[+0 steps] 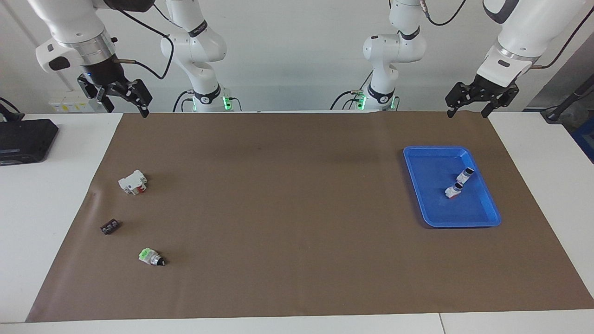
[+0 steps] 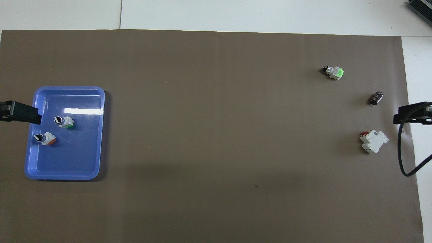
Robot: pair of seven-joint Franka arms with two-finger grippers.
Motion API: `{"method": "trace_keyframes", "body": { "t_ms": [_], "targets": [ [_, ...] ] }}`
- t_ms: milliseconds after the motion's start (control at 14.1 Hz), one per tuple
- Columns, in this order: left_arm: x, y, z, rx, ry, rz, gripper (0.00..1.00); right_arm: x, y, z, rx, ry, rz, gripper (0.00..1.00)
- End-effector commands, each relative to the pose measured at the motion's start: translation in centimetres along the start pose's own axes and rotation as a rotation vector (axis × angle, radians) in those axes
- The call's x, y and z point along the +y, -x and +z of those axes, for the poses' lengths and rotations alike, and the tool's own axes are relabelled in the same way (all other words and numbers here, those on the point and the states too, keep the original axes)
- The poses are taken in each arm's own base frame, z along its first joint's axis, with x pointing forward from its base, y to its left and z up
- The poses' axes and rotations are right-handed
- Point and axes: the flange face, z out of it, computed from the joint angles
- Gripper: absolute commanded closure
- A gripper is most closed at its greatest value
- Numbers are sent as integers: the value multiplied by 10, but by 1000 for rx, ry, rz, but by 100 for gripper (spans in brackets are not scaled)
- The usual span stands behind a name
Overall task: Turn and place switch with both arms
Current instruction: 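Move the right gripper toward the green-and-white knob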
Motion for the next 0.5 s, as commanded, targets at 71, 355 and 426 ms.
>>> {"method": "trace_keyframes", "body": {
  "t_ms": [71, 355, 426],
  "targets": [
    [-4, 9, 0, 6, -14, -2, 0, 4, 2, 1, 10, 10, -7, 0],
    [-4, 9, 0, 6, -14, -2, 0, 3, 4, 5, 10, 8, -1, 0],
    [-4, 9, 0, 6, -14, -2, 0, 4, 2, 8, 31, 4, -15, 0]
  ]
}}
